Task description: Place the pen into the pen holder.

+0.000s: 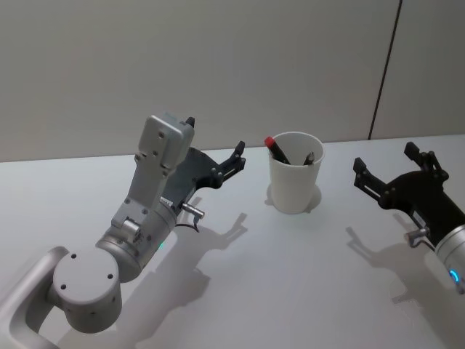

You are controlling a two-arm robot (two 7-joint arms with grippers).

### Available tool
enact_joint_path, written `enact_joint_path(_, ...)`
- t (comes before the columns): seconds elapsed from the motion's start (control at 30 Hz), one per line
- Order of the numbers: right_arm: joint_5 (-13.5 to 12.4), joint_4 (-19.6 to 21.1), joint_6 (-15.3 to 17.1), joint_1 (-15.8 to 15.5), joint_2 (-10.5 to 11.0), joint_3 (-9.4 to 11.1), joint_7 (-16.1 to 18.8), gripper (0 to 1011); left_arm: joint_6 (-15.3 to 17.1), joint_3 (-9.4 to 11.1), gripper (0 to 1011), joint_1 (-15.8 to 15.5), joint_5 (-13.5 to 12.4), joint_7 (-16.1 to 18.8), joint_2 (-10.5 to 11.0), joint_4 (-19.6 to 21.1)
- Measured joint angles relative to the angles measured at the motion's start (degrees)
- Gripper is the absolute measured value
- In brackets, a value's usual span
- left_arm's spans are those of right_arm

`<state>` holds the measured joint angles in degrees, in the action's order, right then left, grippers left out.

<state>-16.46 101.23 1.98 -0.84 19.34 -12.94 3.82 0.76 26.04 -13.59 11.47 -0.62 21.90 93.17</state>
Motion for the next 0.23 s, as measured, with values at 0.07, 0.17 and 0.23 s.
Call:
enact_joint_path(0.07,0.0,0.0,-0.01,0.0,0.0,0.0,0.0,1001,0.0,-0.01,1001,0.0,0.0,0.0,0.0,0.0)
enact_joint_path(0.17,0.0,0.0,-0.02,0.0,0.0,0.0,0.0,1001,0.01,-0.02,1001,0.0,0.01,0.0,0.0,0.0)
enact_joint_path(0.23,0.0,0.0,-0.03,0.0,0.0,0.0,0.0,1001,0.02,-0.02,1001,0.0,0.01,0.0,0.0,0.0)
